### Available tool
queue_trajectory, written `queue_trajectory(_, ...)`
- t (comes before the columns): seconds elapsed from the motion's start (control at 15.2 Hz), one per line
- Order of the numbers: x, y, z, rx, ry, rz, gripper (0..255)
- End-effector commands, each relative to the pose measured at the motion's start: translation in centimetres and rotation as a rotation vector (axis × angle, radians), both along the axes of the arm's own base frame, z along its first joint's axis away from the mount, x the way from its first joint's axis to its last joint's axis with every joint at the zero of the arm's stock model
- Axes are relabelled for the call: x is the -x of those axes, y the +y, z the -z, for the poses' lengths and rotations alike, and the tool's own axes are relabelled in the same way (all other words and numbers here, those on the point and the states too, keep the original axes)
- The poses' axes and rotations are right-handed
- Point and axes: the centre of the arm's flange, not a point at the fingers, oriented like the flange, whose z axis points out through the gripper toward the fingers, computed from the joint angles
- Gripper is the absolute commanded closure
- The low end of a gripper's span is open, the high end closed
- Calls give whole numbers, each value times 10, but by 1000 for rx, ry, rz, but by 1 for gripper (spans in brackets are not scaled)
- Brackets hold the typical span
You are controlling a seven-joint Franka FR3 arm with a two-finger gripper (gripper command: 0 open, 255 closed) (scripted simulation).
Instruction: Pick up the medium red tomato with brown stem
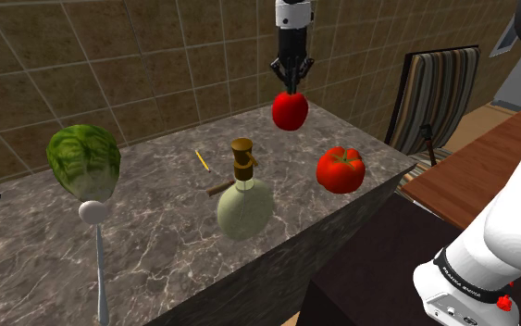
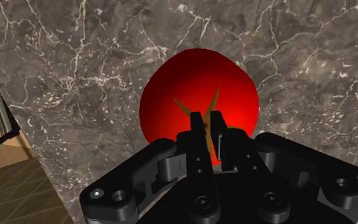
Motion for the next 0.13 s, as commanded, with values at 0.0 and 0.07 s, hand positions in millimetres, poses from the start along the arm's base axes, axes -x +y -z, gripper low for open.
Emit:
queue_trajectory(0.0, 1, 0, -7, 0, 0, 0, 255)
queue_trajectory(0.07, 1, 0, -7, 0, 0, 0, 255)
